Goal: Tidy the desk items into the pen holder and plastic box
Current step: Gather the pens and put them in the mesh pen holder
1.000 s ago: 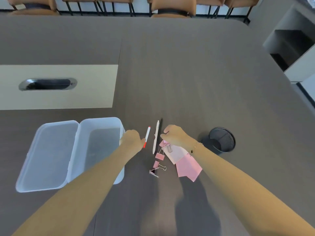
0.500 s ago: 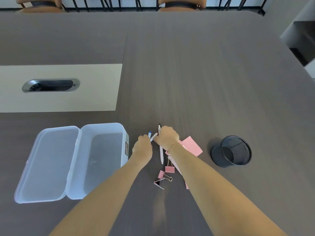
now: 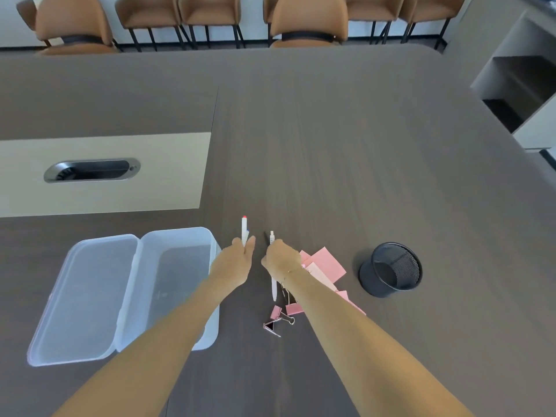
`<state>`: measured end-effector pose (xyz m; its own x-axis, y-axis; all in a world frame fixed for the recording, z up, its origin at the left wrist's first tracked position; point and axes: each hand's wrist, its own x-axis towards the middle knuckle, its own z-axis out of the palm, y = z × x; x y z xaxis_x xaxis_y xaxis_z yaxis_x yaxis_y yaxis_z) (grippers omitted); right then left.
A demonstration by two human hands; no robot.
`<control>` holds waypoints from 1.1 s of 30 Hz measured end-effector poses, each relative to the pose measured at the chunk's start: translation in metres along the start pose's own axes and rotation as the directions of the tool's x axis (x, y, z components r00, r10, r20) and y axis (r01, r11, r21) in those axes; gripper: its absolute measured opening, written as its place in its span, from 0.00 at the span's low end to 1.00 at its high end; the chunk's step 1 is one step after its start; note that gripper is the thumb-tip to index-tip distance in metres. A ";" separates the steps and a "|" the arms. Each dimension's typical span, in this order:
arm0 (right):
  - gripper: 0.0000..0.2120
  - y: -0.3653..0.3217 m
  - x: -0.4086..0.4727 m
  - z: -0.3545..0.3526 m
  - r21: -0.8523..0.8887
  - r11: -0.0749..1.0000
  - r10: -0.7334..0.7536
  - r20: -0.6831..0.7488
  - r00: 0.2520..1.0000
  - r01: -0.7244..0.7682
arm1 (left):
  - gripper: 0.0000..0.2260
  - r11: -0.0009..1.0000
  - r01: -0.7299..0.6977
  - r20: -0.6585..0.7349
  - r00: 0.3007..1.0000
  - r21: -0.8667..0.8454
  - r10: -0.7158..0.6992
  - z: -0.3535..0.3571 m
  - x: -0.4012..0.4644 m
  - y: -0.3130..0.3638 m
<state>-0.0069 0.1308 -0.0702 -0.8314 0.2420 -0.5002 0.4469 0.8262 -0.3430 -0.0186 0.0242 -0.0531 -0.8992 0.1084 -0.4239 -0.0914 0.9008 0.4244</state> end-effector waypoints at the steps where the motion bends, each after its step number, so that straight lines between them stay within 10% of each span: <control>1: 0.14 0.002 -0.005 -0.007 0.086 0.996 0.012 -0.022 1.000 -0.011 | 0.24 0.998 -0.021 -0.002 1.000 -0.055 0.021 -0.005 -0.001 -0.001; 18: 0.09 0.179 -0.106 -0.187 0.360 0.910 -0.061 -0.371 0.927 0.204 | 0.09 0.760 -0.187 0.242 0.878 -0.622 0.414 0.005 -0.064 0.167; 33: 0.14 0.241 -0.088 -0.136 0.307 0.950 0.013 -0.193 0.981 0.048 | 0.10 0.778 -0.438 -0.056 0.884 -0.451 0.465 0.115 -0.064 0.190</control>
<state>0.1289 0.3782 -0.0013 -0.8737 0.3466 -0.3413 0.4863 0.6405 -0.5944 0.0713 0.2365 -0.0377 -0.8613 0.4907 -0.1322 0.1296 0.4637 0.8765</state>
